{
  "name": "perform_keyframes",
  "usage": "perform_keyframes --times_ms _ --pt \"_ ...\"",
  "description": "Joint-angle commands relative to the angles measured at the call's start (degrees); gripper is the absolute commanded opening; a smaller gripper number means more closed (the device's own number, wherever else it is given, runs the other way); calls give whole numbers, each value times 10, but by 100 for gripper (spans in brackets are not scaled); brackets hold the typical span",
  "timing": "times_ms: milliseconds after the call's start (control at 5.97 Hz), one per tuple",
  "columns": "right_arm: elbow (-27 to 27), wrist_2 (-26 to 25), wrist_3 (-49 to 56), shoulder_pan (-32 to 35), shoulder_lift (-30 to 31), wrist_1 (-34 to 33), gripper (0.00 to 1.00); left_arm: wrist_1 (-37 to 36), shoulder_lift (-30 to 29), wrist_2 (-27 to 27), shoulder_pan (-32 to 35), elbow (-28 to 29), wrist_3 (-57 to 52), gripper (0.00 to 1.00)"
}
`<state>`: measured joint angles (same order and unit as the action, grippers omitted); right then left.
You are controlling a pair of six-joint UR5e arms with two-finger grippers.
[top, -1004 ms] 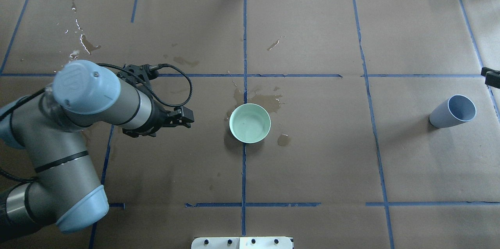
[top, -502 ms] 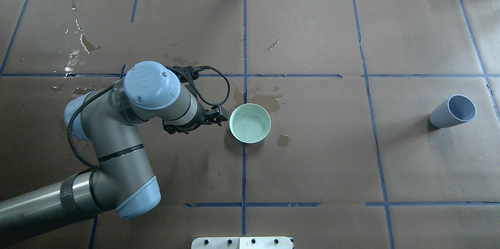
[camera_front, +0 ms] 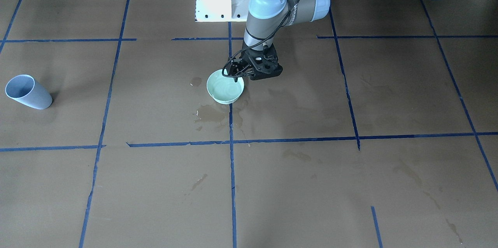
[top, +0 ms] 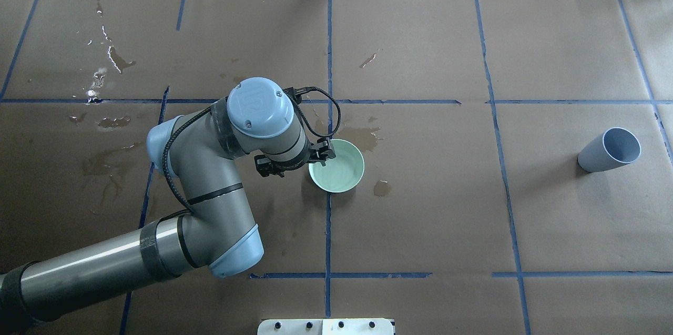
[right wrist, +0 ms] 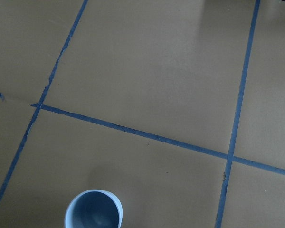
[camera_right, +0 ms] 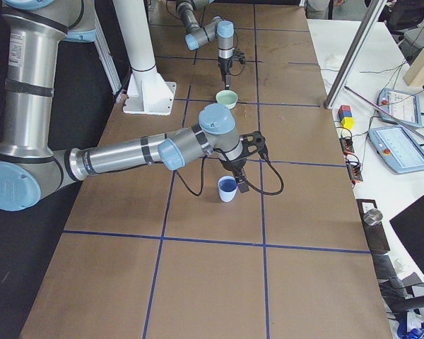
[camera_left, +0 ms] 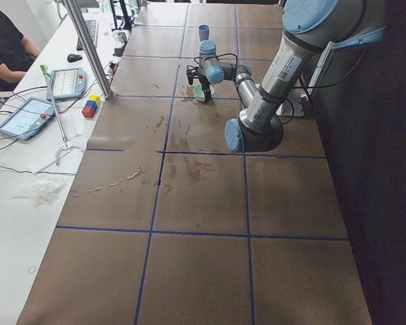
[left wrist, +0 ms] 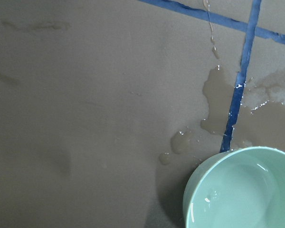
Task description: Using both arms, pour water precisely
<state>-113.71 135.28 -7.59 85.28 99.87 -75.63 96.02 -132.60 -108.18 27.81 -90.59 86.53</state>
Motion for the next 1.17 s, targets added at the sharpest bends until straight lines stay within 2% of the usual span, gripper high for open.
perform_keyframes --times_ms 0,335,502,670,837,1004 --pt "-5 12 20 8 1 -18 100 1 -18 0 -9 30 2 72" --pt "-5 10 19 8 1 -18 100 1 -18 0 -15 37 0 62" --pt "-5 10 18 8 0 -18 100 2 -17 0 -17 37 0 51" --pt "-5 10 18 8 1 -18 100 4 -18 0 -17 37 1 32" --pt "-5 10 18 8 1 -19 100 22 -15 0 -16 37 3 7" --pt "-5 10 18 8 3 -18 100 44 -13 0 -14 35 1 0"
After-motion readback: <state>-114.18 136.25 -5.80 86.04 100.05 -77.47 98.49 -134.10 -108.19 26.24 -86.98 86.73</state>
